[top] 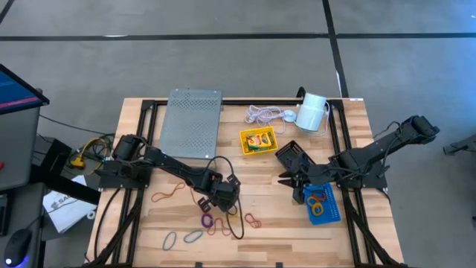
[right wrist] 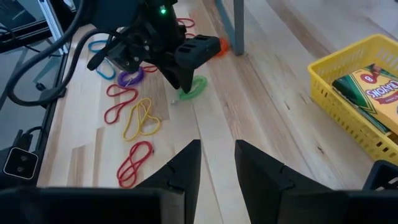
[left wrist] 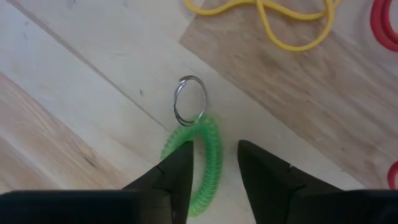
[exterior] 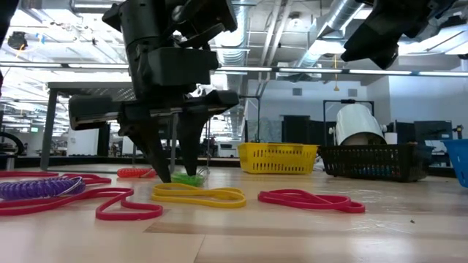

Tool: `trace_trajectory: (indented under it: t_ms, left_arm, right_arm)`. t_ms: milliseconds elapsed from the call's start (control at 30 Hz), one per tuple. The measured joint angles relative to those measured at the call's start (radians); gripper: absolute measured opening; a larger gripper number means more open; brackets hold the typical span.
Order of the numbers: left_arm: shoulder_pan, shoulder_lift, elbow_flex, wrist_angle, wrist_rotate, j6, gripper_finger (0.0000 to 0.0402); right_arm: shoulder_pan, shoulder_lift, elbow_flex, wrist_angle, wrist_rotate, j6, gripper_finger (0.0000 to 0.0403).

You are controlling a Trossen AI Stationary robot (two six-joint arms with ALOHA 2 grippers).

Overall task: Pick & Place Office Desk Supplies
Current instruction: Put the green spring keychain into the blue bin

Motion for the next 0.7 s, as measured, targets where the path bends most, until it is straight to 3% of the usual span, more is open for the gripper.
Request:
trace_trajectory:
  t_ms: [233, 433, 700]
  left_arm:
    - [-0.010, -0.001, -0.002, -0.003, -0.003, -0.029, 0.0017]
    - [-0.015, -0.017, -0.002, 0.006, -0.005, -0.112, 0.0005]
    - [-0.029, -0.137, -0.005, 0.000, 0.003, -0.239, 0.0002]
  right_arm:
    - [0.000, 0.000, 0.000, 0.001, 0.000, 0.000, 0.0097]
    - [0.000, 0.000, 0.000, 0.004, 0.000, 0.000, 0.0097]
    - [0.000, 0.000, 0.001, 0.040, 0.000, -0.021, 0.0097]
